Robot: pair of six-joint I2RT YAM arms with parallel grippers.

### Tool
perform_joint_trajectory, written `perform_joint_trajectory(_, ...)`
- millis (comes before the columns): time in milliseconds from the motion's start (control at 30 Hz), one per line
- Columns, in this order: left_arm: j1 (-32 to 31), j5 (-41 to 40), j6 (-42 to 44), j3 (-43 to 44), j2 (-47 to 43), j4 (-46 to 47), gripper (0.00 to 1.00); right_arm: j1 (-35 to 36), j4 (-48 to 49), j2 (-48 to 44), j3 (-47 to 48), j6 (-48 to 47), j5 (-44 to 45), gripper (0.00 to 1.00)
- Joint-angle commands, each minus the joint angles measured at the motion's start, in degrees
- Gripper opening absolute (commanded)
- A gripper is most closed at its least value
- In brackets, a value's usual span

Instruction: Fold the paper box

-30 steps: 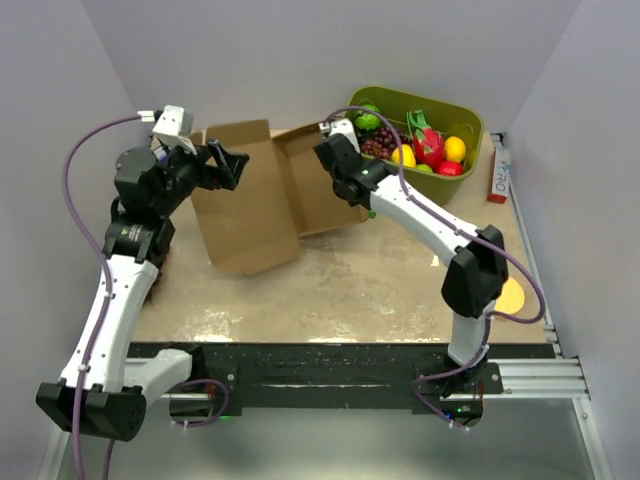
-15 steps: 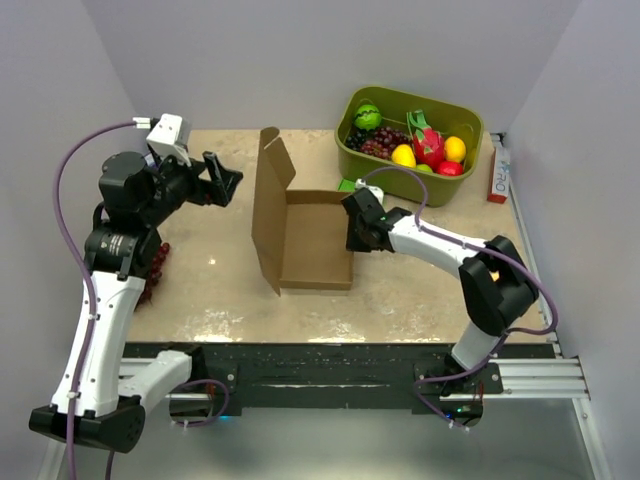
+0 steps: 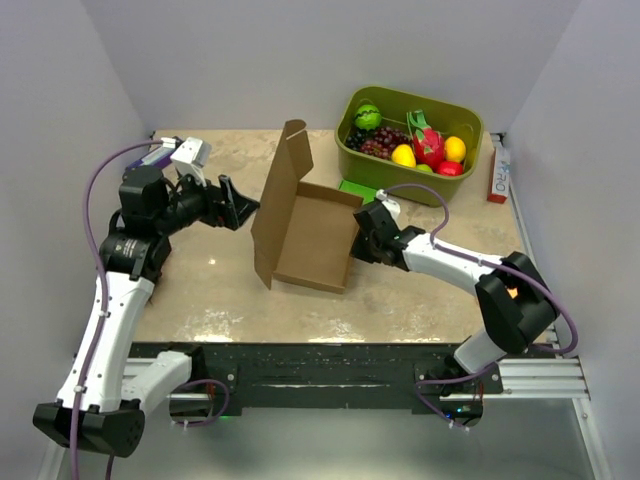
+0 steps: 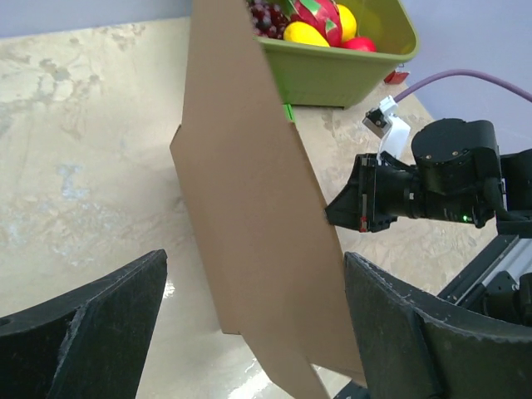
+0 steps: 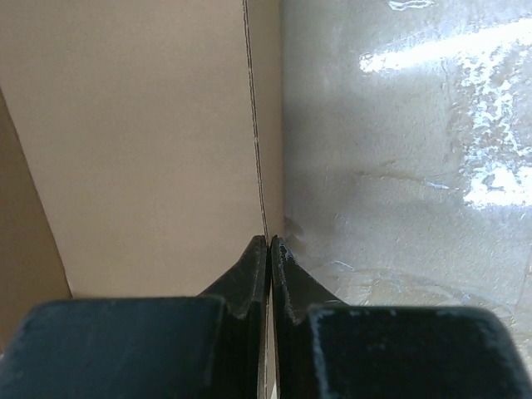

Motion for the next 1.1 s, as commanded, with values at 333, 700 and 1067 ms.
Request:
perform_joint_trajectory(333,-4.97,-1.36,3.51,0.03,4.82,5.51,0.76,2.89,5.20,-1.38,0.43,4.99,5.15,0.09)
perform_joint_trajectory(700,-7.35,-4.44,12.56,2.40,9.48,4.01,0.10,2.98,4.42,-4.80,2.01,-0.89,4.80,0.61)
perform_joint_trajectory(1067,-8.31,2.22,28.89,7.41,16.33,2.17,0.00,1.40,-2.61,-11.13,7.46,-12.14,8.92,0.91)
